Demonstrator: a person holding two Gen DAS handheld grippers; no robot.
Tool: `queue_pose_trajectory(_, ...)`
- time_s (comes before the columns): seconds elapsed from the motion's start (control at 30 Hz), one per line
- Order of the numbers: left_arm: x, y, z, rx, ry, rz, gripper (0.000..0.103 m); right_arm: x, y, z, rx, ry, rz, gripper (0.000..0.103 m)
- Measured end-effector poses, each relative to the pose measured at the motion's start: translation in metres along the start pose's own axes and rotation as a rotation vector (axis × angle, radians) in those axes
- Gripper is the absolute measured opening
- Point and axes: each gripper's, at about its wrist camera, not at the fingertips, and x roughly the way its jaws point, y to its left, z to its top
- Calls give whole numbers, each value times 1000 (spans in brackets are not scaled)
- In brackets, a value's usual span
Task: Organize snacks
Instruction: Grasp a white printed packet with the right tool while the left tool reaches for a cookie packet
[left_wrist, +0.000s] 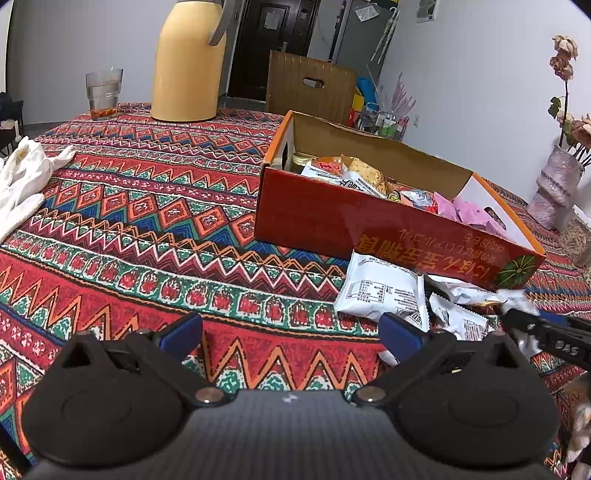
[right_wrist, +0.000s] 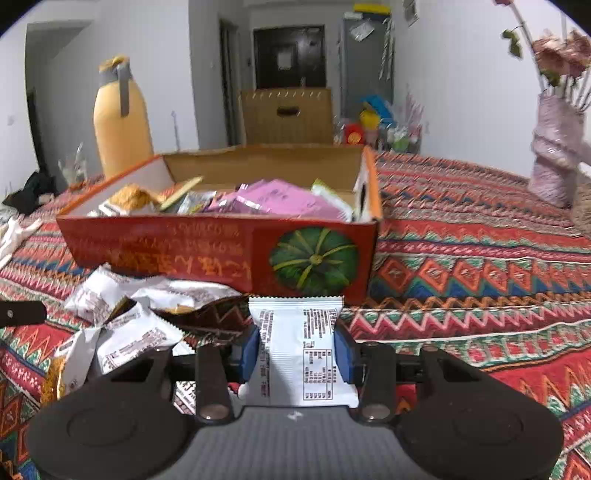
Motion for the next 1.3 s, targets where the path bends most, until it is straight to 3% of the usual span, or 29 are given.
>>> queue_pose_trajectory(0.17, 4, -1, 0, 5, 19, 9, 103, -28, -4, -6, 73, -123, -22, 41)
queue_pose_trajectory(0.43, 1, -5, 3, 16, 28, 32, 103, -54, -9, -16, 111, -218, -19, 42)
queue_pose_trajectory(0.8, -8, -56, 0, 49, 66, -13, 103, -56, -24, -26, 158, -231, 25, 42)
queue_pose_trajectory(1.17, 5, -83, -15, 23, 109, 48, 103, -61, -24, -33, 151, -253, 94, 44)
queue_pose_trajectory(1.3, 5, -88, -22, 37, 108, 74, 92, -64, -25, -34, 157, -268, 110, 44)
